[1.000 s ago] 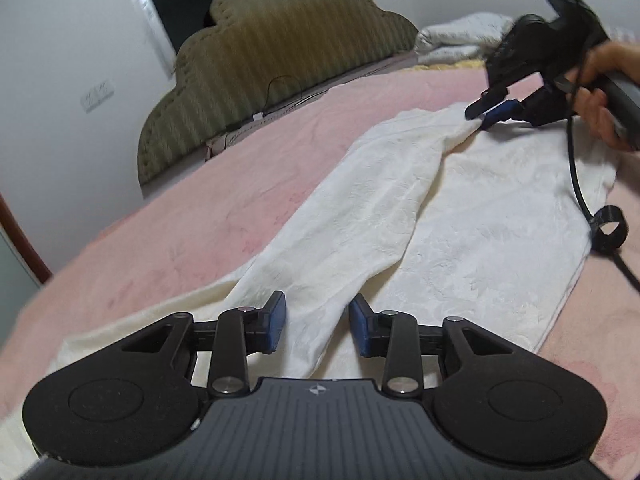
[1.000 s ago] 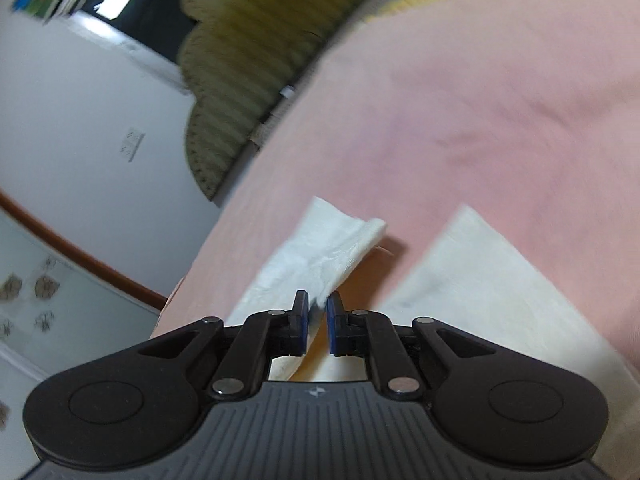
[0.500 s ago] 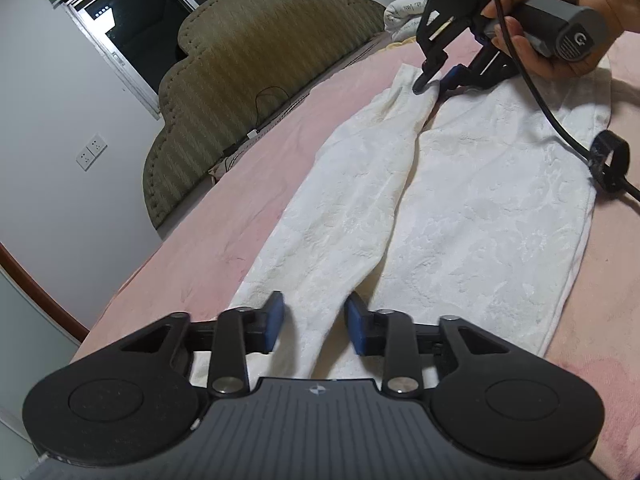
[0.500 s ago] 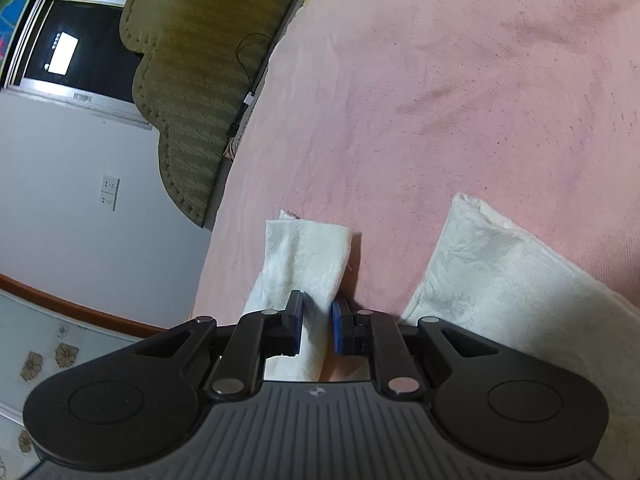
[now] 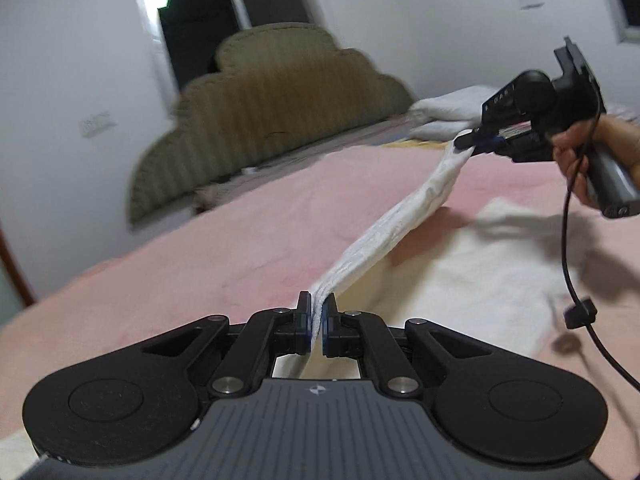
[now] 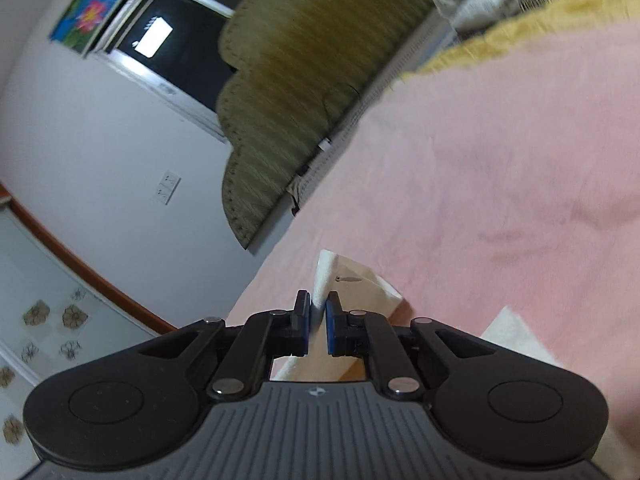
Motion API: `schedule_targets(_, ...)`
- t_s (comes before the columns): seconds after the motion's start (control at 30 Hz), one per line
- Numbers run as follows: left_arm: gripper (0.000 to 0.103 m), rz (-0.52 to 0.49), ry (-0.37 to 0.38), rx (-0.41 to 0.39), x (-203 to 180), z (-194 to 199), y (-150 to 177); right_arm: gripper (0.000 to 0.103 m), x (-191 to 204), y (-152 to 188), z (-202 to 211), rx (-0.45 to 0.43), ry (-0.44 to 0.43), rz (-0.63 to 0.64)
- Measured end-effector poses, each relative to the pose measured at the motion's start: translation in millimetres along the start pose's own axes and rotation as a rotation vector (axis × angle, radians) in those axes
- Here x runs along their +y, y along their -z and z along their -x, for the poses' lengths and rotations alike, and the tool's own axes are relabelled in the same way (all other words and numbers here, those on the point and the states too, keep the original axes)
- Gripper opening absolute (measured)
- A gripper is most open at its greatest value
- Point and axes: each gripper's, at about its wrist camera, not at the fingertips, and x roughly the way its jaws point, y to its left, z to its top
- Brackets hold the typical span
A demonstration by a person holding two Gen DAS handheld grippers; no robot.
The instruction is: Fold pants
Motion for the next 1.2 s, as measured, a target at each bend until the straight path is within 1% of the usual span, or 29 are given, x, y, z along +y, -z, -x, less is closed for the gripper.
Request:
schedule_targets(0.13, 0.007, -0.016, 0.145, 0.053, -17, 5, 17, 0.008, -12, 12, 49, 0.0, 0.083, 0.018)
schedule_targets(0.23, 0.007, -0.068, 0.201, 0.071, -32, 9, 32, 0.008, -31, 25, 77, 0.003, 0.135, -0.022)
schedule_targets(0.33, 0.007, -0.096, 0.222, 0.087, -39, 11, 39, 0.008, -45, 38, 96, -0.003, 0.17, -0.073)
schedule_targets(0.47, 0.007, -0.121, 0.244, 0.1, -38, 11, 48, 0.008, -56, 48, 112, -0.007, 0.2, -0.097)
schedule_targets(0.57, 0.008, -0.144, 0.245, 0.112, -41, 9, 52, 0.008, -57, 54, 117, 0.005, 0.232, -0.072)
schedule_targets(0.63, 0.008, -0.16, 0.245, 0.122, -42, 8, 54, 0.008, -53, 54, 116, 0.036, 0.261, -0.034)
schedule_targets(0.7, 0.019, -0.16, 0.249, 0.125, -42, 9, 54, 0.009, -54, 53, 116, 0.052, 0.275, -0.013)
schedule_targets(0.73, 0.021, -0.153, 0.255, 0.123, -41, 10, 53, 0.012, -51, 51, 117, 0.056, 0.293, -0.006)
schedule_targets(0.77, 0.027, -0.14, 0.268, 0.131, -38, 11, 52, 0.015, -46, 49, 117, 0.055, 0.332, 0.013)
schedule_targets(0.8, 0.032, -0.125, 0.286, 0.135, -34, 13, 50, 0.023, -42, 48, 120, 0.046, 0.384, 0.042)
schedule_targets(0.83, 0.042, -0.111, 0.305, 0.13, -30, 17, 48, 0.029, -37, 47, 124, 0.019, 0.433, 0.069)
schedule_targets(0.87, 0.046, -0.096, 0.325, 0.118, -25, 22, 46, 0.029, -33, 47, 132, -0.04, 0.473, 0.099)
schedule_targets(0.9, 0.047, -0.08, 0.344, 0.104, -19, 26, 43, 0.029, -27, 46, 138, -0.107, 0.499, 0.131)
schedule_targets(0.93, 0.049, -0.056, 0.362, 0.09, -10, 31, 39, 0.029, -20, 44, 143, -0.163, 0.505, 0.167)
schedule_targets(0.97, 0.05, -0.03, 0.372, 0.078, -1, 35, 34, 0.029, -11, 42, 144, -0.193, 0.478, 0.214)
schedule_targets(1.0, 0.051, -0.005, 0.368, 0.07, 10, 36, 29, 0.029, -1, 39, 139, -0.18, 0.437, 0.265)
schedule_targets(1.03, 0.051, 0.012, 0.348, 0.067, 18, 35, 24, 0.029, 9, 36, 130, -0.137, 0.399, 0.32)
schedule_targets(1.1, 0.051, 0.019, 0.259, 0.068, 39, 30, 16, 0.029, 34, 36, 100, -0.014, 0.322, 0.435)
schedule_targets(1.17, 0.05, -0.016, 0.14, 0.105, 57, 17, 8, 0.029, 52, 42, 65, 0.127, 0.227, 0.511)
schedule_targets(1.2, 0.05, -0.037, 0.109, 0.134, 65, 9, 6, 0.029, 62, 48, 45, 0.201, 0.186, 0.532)
